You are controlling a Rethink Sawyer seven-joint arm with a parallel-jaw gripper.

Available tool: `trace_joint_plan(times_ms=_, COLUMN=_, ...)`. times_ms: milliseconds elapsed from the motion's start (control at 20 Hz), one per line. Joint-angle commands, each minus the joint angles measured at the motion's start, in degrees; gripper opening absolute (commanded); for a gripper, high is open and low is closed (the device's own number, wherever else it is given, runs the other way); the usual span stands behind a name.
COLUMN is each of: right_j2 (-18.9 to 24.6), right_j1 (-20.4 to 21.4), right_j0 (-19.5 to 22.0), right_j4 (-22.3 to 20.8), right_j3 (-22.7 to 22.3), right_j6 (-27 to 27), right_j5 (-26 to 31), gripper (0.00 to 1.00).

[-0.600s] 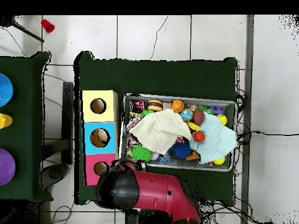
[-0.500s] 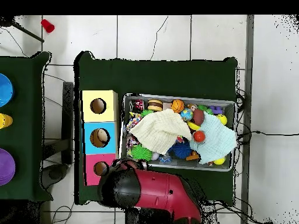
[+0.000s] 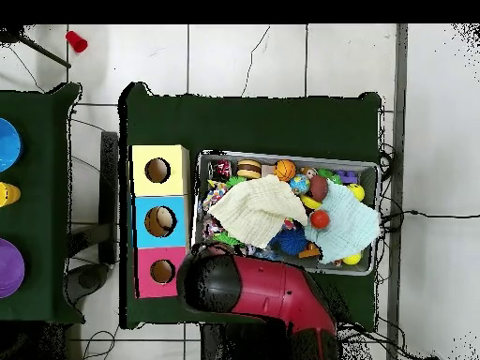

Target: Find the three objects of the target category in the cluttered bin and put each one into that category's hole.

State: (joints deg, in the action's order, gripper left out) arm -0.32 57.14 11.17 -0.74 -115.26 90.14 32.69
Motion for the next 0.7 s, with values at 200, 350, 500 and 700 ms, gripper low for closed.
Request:
trace_joint_plan(times_ms=200, right_j2=3.20, right_j1=-4.85, right_j0=4.93, right_j4=-2.27, right_j3=6.46, right_j6=2.33, right_j5=-1.57, gripper=1.00)
trace_joint_plan(times_ms=350, right_j2=4.17, right_j1=-5.38, right_j0=6.32, right_j4=-2.58, right_j3=6.89, right_j6=1.05, right_j5=-2.22, gripper=1.00)
trace_joint_plan(times_ms=500, right_j2=4.58, right_j1=-6.14, right_j0=7.65, right_j4=-3.16, right_j3=8.16, right_j6=0.25, right_j5=-2.49, gripper=1.00)
trace_joint_plan(times_ms=700, right_j2=5.98, right_j1=-7.53, right_j0=9.66, right_j4=-3.69, right_j3=9.54, right_j6=-1.30, right_j5=-2.73, gripper=1.00)
